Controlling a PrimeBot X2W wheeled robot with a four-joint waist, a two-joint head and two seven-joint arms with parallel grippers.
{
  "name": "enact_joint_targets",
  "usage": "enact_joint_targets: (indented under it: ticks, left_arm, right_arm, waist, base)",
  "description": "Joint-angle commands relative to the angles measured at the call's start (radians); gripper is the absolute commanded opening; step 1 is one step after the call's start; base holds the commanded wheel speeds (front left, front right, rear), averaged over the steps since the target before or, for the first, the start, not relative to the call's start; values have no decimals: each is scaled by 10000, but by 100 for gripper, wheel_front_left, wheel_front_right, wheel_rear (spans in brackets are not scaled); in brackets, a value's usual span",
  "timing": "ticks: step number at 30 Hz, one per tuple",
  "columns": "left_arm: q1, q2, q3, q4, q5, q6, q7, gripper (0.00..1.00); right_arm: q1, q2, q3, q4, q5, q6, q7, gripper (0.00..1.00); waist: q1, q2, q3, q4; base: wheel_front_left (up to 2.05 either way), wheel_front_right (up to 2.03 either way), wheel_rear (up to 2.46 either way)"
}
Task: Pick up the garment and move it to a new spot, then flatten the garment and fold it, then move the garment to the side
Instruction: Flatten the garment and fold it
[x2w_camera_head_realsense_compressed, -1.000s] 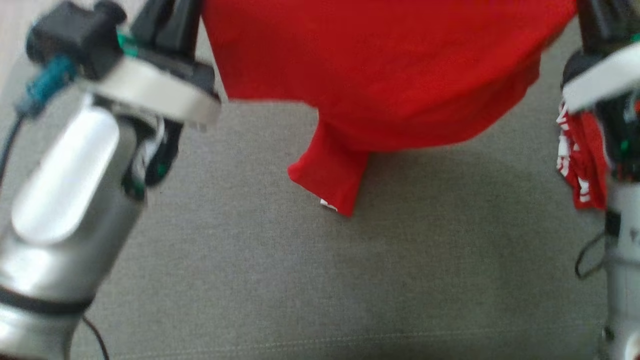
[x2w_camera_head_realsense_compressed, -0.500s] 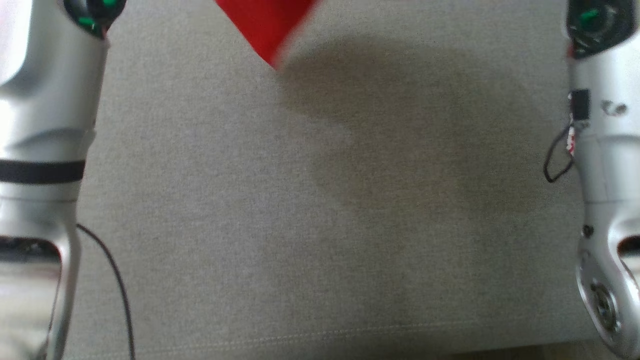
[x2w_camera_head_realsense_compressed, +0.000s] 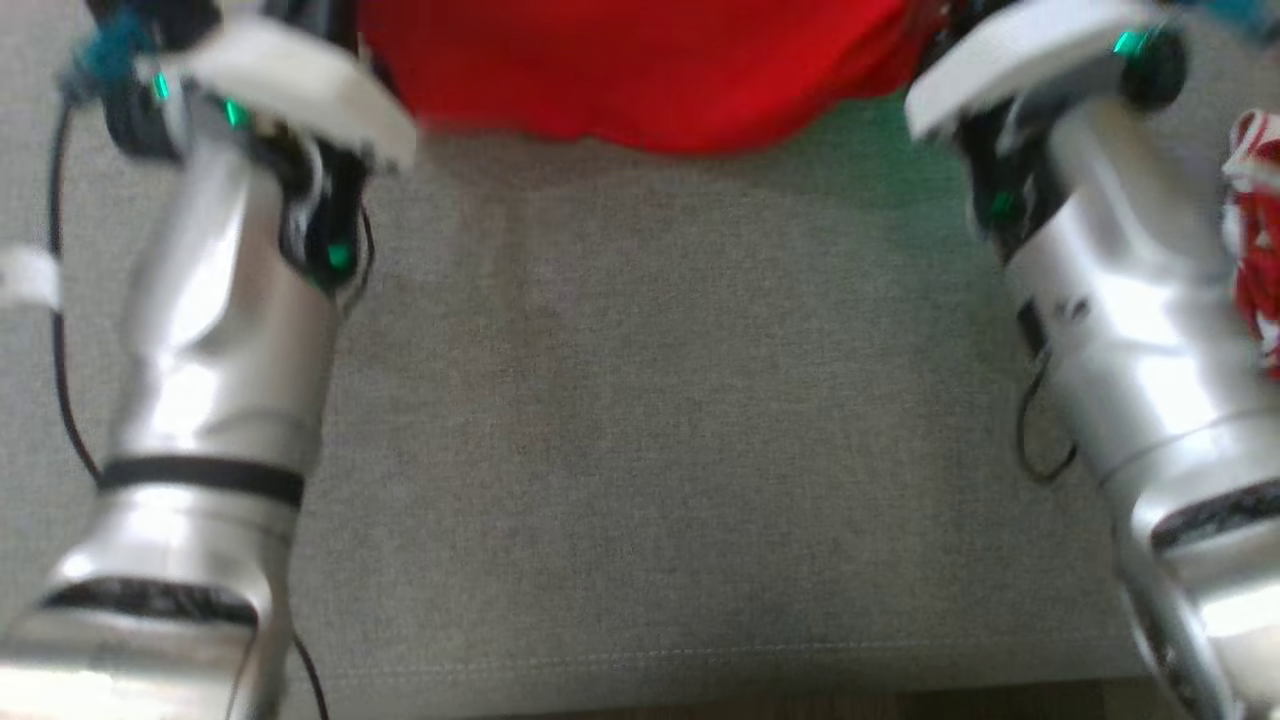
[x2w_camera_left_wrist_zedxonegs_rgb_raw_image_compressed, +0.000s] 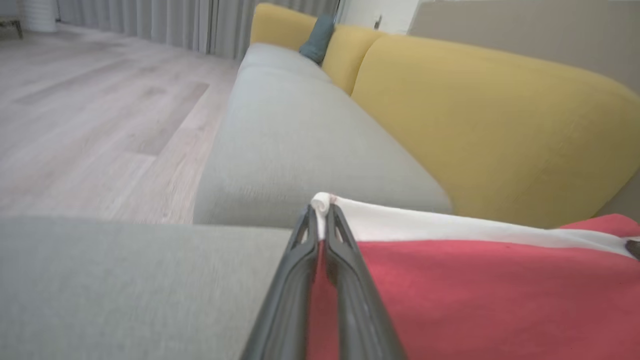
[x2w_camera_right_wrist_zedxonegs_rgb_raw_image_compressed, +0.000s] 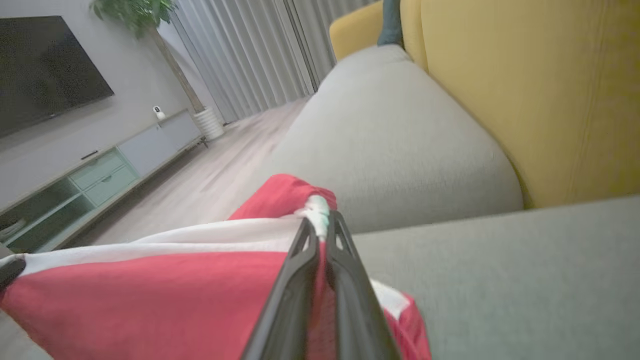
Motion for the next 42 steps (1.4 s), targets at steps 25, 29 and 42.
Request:
enact_joint_targets:
  ticks: [25,29,42]
  left_arm:
    - [8260,-80,2211,-6702,2152,-360,-51,0]
    - [9324,-91,2250,-7335,2271,-325,-51,0]
    - [10230,9,2036,-8289,2229,-109,82,0]
  right_arm:
    - [8686,-251,-1295,-6446,-1516,-9,-247,0]
    - [9990,-7,-1869,-7773,-2026,-9,305,0]
    - [11870,338,-2608,-10188,-2538,-9,1793,0]
  waist:
    - [-1,0,-1592,-23]
    - [-1,0,-1926,-61]
    - [-1,0,-2065,-275]
  base:
    - [0,0,0]
    - [0,0,0]
    - [0,0,0]
